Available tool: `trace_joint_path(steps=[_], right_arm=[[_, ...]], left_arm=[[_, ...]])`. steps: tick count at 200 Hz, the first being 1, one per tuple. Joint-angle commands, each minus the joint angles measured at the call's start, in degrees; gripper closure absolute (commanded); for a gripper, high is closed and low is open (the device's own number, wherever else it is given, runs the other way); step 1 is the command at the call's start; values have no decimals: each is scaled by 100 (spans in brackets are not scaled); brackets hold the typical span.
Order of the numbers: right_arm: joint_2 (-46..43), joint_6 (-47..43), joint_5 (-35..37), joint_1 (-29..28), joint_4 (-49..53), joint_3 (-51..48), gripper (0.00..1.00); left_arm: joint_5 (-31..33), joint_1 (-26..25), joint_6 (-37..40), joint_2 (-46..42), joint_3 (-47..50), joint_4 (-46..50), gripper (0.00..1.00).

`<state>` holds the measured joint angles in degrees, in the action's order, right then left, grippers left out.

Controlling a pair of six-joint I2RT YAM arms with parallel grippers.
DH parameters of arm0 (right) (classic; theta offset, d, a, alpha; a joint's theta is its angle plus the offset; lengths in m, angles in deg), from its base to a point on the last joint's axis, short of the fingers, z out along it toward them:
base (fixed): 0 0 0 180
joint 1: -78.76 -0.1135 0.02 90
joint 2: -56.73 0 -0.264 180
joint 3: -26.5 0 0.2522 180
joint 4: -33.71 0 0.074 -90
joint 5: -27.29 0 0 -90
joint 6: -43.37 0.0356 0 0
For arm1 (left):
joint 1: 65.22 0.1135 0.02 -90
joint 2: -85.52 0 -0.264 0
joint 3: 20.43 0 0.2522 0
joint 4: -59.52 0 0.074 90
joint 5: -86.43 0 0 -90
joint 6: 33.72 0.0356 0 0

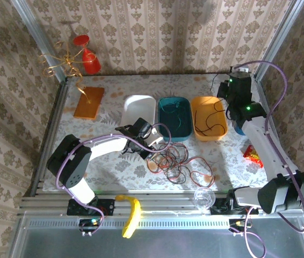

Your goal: Untangle the cables

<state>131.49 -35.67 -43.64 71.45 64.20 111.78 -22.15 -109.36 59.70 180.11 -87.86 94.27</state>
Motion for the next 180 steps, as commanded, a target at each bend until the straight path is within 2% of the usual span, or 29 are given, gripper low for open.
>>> trace_joint_path(steps=[1, 37, 81, 100, 104, 118, 132, 160, 180], right_arm=[[44, 380, -15, 19, -367, -90, 100], [873, 1027, 191, 79, -20, -517, 100], [2217, 1512, -699, 230, 258, -335, 100], [2498, 1634, -803, 239, 324, -237, 100], [2514, 1652, -822, 239, 323, -229, 96], [2483, 1687, -833, 231, 380, -192, 69], [2273, 1708, -704, 230, 419, -235, 55], [1561, 1612, -455, 221, 505, -461, 49], [926, 1559, -337, 163, 600, -760, 48]], left_arm=[[13, 19, -12, 25, -92, 65, 100], [4, -14, -48, 25, -82, 39, 100], [-22, -33, -43, 43, -131, 74, 100], [-31, -42, -54, 42, -130, 77, 100], [-31, -38, -52, 49, -134, 80, 100], [-30, -41, -50, 45, -143, 64, 100], [-40, -45, -58, 42, -161, 64, 100], [-35, -40, 14, 45, -179, 87, 100], [-31, -41, 38, 42, -178, 93, 100]])
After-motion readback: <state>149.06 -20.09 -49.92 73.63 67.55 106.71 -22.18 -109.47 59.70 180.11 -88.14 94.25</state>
